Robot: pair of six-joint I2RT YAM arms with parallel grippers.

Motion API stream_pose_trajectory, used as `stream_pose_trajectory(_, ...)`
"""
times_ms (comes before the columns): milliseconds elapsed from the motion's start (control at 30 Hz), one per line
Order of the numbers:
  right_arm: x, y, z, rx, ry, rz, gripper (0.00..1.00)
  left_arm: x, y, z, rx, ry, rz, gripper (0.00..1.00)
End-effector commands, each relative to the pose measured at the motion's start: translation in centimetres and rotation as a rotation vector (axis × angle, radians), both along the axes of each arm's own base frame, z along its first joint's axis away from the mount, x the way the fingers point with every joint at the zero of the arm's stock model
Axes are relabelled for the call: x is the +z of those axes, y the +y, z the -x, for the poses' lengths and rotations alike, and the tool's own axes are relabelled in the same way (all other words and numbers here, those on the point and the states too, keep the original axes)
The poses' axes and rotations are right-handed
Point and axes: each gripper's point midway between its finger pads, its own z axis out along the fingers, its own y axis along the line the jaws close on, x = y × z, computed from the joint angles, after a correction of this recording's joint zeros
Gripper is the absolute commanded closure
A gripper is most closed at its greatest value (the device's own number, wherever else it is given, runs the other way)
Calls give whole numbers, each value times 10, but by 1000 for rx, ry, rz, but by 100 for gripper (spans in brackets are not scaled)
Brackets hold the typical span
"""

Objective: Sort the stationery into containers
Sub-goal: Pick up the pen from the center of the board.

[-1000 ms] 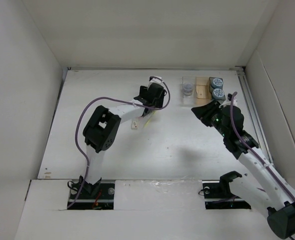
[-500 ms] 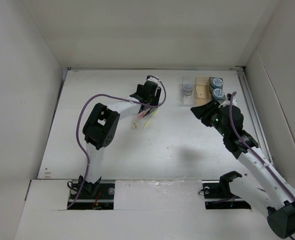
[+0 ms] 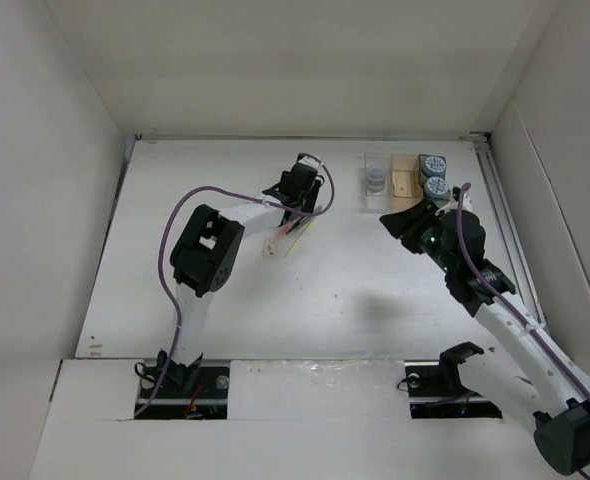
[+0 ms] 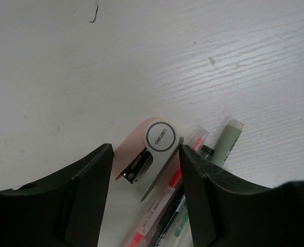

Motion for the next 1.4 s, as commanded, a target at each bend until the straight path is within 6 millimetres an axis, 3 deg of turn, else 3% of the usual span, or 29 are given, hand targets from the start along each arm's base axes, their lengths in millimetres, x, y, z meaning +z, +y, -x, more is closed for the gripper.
stream_pose_trajectory(0, 15, 4, -3, 14, -60, -17, 49, 2, 1, -4, 7, -2, -15, 50)
stream_pose_trajectory(167, 15, 4, -3, 14, -60, -17, 49, -2, 4, -5, 26, 0, -24, 49)
stream_pose_trajectory(267, 15, 4, -3, 14, -60, -17, 49, -2, 5, -5, 34, -4, -30, 61)
stream_pose_trajectory(433, 15, 4, -3, 14, -60, -17, 49, -6, 11, -8, 56, 1, -33, 64)
stream_pose_trajectory(567, 15, 4, -3, 14, -60, -17, 49, -13, 13, -6, 56, 17, -45, 52)
stream_pose_trajectory(767, 15, 4, -3, 14, -60, -17, 49, -19, 16, -4, 68, 31, -55, 48)
stream_pose_trajectory(933, 15, 4, -3, 14, -60, -17, 49, -14, 18, -5, 89, 16, -54, 69)
stream_pose_trajectory(1167, 15, 4, -3, 14, -60, -17, 49, 25, 19, -16, 157, -49, -16, 87)
stream_pose_trajectory(1200, 15, 4, -3, 14, -60, -17, 49, 47, 17, -19, 164, -83, 18, 89)
stream_pose_trajectory(1267, 15, 4, -3, 14, -60, -17, 49, 71, 13, -19, 174, -106, 80, 89)
stream_pose_trajectory(1300, 15, 4, -3, 14, -60, -17, 49, 99, 7, -18, 159, -141, 142, 89)
stream_pose_trajectory(1367, 15, 2, -4, 5, -60, -14, 49, 124, -9, -14, 132, -163, 242, 87)
